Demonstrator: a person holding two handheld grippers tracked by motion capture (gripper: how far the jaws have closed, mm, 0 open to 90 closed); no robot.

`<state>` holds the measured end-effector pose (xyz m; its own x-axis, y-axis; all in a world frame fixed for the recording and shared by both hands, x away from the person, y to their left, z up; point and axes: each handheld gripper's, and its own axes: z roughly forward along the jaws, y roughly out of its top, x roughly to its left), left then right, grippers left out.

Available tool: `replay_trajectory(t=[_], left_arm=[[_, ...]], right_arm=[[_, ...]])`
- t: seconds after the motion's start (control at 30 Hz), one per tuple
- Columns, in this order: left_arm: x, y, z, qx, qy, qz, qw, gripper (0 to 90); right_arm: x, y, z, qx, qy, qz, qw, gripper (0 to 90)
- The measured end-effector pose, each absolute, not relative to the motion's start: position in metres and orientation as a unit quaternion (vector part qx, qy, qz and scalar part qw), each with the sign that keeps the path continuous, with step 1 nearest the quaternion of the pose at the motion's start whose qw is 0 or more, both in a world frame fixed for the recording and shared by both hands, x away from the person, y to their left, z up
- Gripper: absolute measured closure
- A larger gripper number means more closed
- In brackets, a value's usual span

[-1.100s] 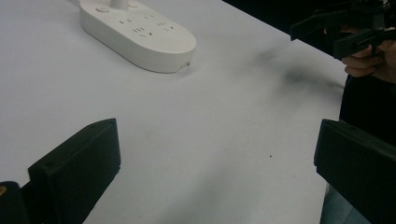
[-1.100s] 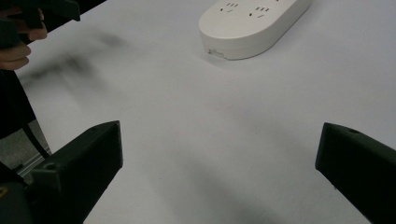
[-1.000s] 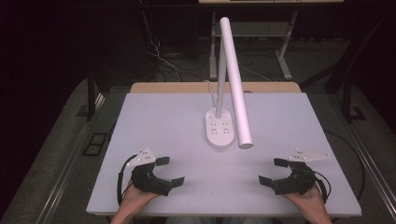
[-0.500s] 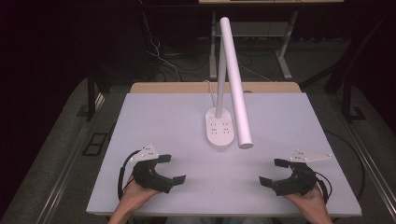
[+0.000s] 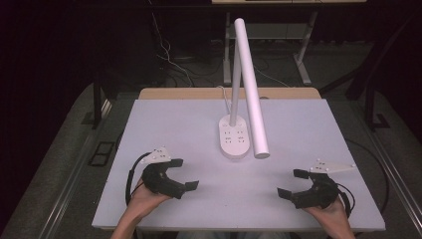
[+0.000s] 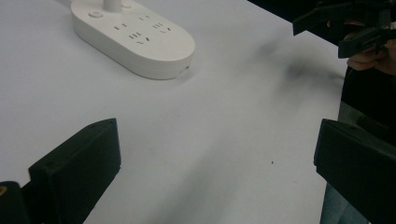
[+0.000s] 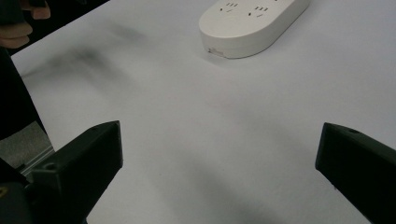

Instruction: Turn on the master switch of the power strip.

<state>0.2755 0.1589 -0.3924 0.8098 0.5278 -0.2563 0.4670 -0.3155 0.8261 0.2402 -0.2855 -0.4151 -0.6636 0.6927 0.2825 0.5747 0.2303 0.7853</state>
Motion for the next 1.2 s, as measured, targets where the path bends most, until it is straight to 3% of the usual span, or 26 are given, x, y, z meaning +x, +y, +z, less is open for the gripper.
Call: replay_trajectory(t=[1.2], left_arm=[[0.324,0.141,-0.370,0.829,0.300,0.022,0.471,1.3]], right_arm=[[0.240,-0.287,-0.415,0.407,0.781,0.470,0.065,0.2]])
